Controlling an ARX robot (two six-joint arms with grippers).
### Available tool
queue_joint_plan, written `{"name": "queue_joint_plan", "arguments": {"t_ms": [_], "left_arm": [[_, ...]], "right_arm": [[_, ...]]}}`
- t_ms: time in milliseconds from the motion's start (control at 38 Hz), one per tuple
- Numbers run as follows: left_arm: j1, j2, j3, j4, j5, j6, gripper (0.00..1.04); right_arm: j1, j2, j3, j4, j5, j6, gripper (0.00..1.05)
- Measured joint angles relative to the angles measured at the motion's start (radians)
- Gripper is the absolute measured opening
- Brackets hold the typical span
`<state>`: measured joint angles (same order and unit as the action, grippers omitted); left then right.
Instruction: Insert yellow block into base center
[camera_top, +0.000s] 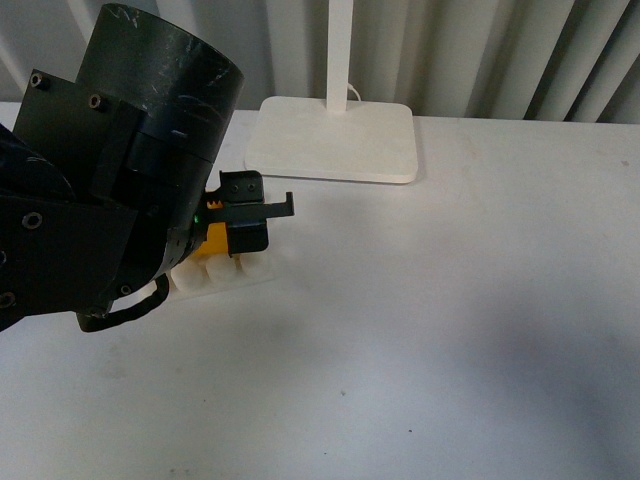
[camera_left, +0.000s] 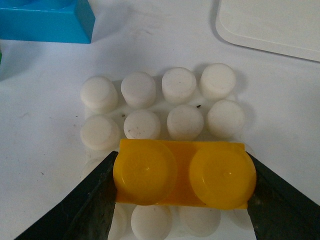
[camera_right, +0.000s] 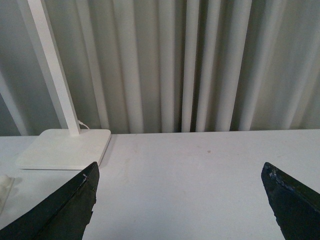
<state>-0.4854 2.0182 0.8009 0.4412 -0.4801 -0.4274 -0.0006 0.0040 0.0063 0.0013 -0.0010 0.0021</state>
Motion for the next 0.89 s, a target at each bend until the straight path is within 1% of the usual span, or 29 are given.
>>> {"name": "queue_joint_plan", "arguments": {"t_ms": [211,895], "left_arm": [[0.011,0.013,0.005,0.004,-0.001,-0.005,0.65],[0.004,0.051,0.022,0.008,-0.016,-0.068,0.65]], "right_arm": [[0.000,0.000,0.000,0.000,0.000,0.000,0.95],[0.000,0.000,0.000,0.000,0.000,0.000,0.95]]}}
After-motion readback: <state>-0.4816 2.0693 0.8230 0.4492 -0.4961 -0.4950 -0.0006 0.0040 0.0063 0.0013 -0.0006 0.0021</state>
